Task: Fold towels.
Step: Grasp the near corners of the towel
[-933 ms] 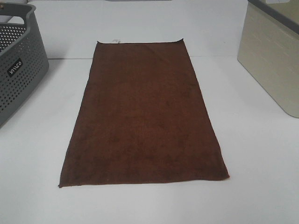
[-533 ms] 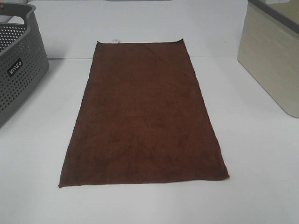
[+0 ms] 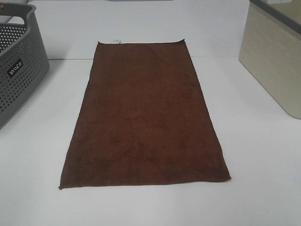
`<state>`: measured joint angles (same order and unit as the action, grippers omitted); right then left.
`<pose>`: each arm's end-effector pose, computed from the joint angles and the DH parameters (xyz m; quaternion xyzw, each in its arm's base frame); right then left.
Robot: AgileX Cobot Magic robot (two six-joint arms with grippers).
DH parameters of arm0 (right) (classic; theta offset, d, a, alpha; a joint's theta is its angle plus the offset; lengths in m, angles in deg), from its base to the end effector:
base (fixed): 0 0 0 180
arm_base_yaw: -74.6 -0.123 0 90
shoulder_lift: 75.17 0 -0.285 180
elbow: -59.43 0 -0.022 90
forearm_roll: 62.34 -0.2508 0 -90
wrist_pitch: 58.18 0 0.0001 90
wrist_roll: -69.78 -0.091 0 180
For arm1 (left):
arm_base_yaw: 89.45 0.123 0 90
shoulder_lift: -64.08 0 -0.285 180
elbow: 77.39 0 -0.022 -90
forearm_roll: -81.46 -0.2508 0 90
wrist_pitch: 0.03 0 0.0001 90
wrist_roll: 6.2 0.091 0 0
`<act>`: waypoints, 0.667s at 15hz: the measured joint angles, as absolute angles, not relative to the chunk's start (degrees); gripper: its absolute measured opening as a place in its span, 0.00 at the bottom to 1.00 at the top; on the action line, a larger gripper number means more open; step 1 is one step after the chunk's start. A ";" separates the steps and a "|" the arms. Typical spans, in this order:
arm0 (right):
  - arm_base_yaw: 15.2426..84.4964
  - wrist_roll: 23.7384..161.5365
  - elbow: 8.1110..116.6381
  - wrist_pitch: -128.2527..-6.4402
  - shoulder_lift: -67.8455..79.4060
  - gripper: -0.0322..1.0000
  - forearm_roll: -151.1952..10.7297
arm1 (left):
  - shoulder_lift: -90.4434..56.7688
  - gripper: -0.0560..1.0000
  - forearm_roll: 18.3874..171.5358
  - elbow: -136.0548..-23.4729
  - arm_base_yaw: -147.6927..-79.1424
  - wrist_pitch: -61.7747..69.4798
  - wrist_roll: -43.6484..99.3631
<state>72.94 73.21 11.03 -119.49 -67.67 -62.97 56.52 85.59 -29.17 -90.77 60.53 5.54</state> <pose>-0.0064 0.0007 0.2773 -0.0382 0.8527 -0.0026 0.5209 -0.0063 -0.0056 0.2794 0.0981 0.8434 0.0120 0.5281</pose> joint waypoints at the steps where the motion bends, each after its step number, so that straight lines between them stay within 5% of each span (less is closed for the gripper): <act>1: 72.94 73.21 11.03 -119.49 -67.67 0.88 -62.97 | 56.52 0.65 85.59 -29.17 -90.77 60.53 5.54; 10: 72.94 73.21 11.03 -119.49 -67.67 0.88 -62.97 | 56.52 0.65 85.59 -29.17 -90.77 60.53 5.54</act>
